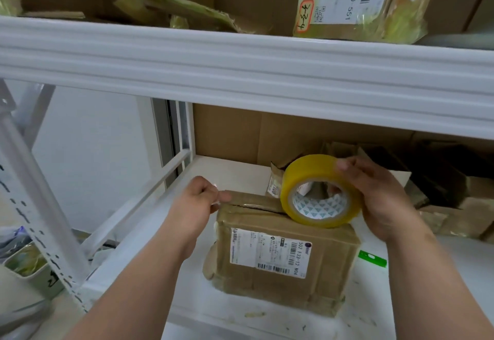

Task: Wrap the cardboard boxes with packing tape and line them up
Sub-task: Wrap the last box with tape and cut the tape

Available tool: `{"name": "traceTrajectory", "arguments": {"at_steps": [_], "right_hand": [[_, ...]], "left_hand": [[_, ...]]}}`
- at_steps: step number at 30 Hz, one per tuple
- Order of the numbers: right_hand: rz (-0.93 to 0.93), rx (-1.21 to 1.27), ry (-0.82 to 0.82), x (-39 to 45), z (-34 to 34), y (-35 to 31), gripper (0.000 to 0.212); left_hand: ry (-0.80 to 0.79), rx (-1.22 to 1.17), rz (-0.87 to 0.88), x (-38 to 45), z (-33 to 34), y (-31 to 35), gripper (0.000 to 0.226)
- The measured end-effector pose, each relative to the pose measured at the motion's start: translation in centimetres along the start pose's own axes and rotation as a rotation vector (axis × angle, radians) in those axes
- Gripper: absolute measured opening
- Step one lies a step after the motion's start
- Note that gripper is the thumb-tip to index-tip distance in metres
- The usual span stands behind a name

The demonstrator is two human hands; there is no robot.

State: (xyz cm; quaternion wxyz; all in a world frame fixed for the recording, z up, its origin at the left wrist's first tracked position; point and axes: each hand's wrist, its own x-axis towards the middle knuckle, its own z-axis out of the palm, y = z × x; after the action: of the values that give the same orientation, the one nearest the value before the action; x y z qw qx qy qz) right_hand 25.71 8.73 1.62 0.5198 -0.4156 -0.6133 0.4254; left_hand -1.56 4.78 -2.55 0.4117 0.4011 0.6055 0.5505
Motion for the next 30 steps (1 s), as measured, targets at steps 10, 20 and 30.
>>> {"name": "traceTrajectory", "arguments": {"at_steps": [10,20,30], "right_hand": [[0.088,0.235,-0.126,-2.0,0.2,2.3,0.089],[-0.023,0.254,-0.071,-2.9,1.0,2.3,0.081],[-0.079,0.432,0.123,-3.4,0.6,3.1,0.034]], "left_hand": [[0.066,-0.047,-0.019,0.3,-0.4,-1.0,0.021],[0.025,-0.074,-0.027,0.2,-1.0,-1.2,0.023],[-0.05,-0.238,-0.112,-0.6,-2.2,-0.5,0.025]]}}
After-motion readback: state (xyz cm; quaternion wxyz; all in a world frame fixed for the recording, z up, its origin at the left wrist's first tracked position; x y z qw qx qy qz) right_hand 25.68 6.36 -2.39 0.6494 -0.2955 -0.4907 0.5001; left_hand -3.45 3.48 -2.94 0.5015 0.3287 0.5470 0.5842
